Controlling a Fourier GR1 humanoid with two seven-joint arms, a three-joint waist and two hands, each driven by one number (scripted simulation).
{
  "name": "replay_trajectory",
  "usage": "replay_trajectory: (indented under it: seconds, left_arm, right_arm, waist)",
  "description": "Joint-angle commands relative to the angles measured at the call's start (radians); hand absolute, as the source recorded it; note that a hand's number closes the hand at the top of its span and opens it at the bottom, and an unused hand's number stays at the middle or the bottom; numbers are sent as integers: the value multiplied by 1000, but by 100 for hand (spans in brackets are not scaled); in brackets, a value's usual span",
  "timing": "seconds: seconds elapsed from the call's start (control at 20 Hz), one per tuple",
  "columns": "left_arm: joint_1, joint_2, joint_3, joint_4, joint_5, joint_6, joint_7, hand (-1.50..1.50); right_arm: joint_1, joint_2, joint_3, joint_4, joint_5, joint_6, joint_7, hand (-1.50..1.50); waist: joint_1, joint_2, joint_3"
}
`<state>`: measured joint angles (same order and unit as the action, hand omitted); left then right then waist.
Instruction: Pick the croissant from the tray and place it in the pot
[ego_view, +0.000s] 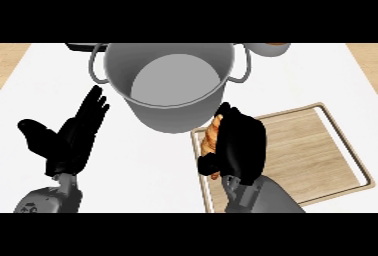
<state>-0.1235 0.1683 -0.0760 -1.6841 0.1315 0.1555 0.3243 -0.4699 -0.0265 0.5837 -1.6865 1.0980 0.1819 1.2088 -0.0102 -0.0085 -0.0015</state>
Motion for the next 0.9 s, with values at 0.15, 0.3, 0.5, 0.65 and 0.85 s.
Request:
replay_trajectory:
  seconds: [0.15,0.3,0.5,0.65,0.85]
  left_arm:
    - [5,1,-2,-7,-7,-9,-6,0]
    - [-18,-5,0,16,-6,-13,1,0]
    - [-15,-35,-30,24,-22,-8,-13,0]
    - [-44,-10,-13,14,-23,-18,13,0]
    - [-46,-14,0,17,-13,-16,17,0]
  right_arm:
    - [-194,25,13,-207,106,157,277,150]
    - [-308,25,29,-198,132,206,232,150]
    - [-511,25,-11,-119,78,150,234,150]
    - [-596,26,-92,-57,15,127,182,150]
    - [-669,26,-170,97,-24,66,157,150]
  waist:
    - [11,-4,-1]
    - [15,2,0]
    - [30,4,-1]
    - [30,5,0]
    - [41,7,0]
